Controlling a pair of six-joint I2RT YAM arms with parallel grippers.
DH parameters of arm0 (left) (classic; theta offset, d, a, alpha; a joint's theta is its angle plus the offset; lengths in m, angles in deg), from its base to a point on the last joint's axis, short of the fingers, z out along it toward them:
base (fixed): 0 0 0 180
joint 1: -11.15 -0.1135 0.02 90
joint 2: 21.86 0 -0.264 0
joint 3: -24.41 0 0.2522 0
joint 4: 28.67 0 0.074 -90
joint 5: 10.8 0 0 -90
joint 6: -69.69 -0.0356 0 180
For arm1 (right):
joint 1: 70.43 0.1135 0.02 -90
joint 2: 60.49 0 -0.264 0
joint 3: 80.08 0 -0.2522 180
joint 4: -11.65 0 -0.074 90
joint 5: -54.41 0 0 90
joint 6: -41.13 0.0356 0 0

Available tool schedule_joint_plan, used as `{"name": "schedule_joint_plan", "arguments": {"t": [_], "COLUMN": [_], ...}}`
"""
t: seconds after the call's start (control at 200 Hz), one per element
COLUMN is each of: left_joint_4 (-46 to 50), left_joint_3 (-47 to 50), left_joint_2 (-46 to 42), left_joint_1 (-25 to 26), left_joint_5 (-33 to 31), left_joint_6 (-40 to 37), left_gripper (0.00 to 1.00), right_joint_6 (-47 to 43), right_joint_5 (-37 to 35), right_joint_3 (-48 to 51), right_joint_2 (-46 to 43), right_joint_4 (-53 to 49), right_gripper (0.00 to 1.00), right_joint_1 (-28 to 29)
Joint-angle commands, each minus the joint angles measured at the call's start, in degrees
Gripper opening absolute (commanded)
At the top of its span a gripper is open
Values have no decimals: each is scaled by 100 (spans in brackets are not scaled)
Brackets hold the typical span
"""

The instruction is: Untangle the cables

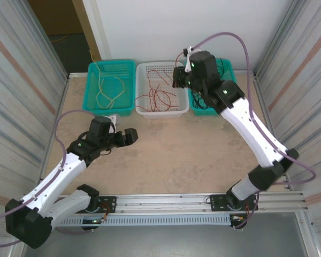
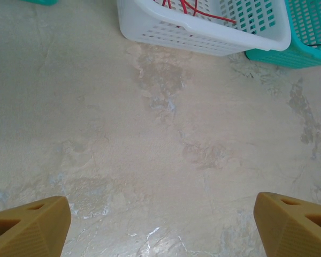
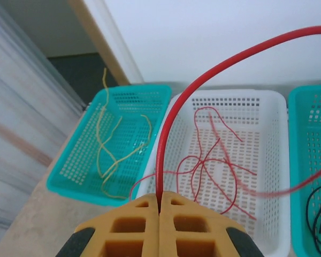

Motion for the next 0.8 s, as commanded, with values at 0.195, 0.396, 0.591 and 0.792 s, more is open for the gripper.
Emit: {"name": "schedule_joint_plan", "arguments": {"t": [0.195, 0.396, 0.591, 0.792], "left_joint_4": [-38, -493, -853, -2973], "left_joint_3": [-278, -463, -431, 646], "left_joint_2": [-55, -112, -53, 904], "left_joint_1": [-134, -152, -161, -324], "left_joint_5": [-247, -646, -2883, -5261], "left_joint_6": [-151, -461, -1530, -3025], "left_gripper": [95, 99, 99, 99], "right_joint_6": [-271, -299, -403, -943], "right_joint_5": [413, 20, -1405, -2869], "right_joint_3": [-713, 918, 3514, 5628], "right_joint_2": [1067, -212, -2388, -3864], "right_joint_4": [-443, 12, 812, 1182], "right_gripper": [49, 64, 83, 99], "right_joint_1": [-329, -351, -356, -634]}}
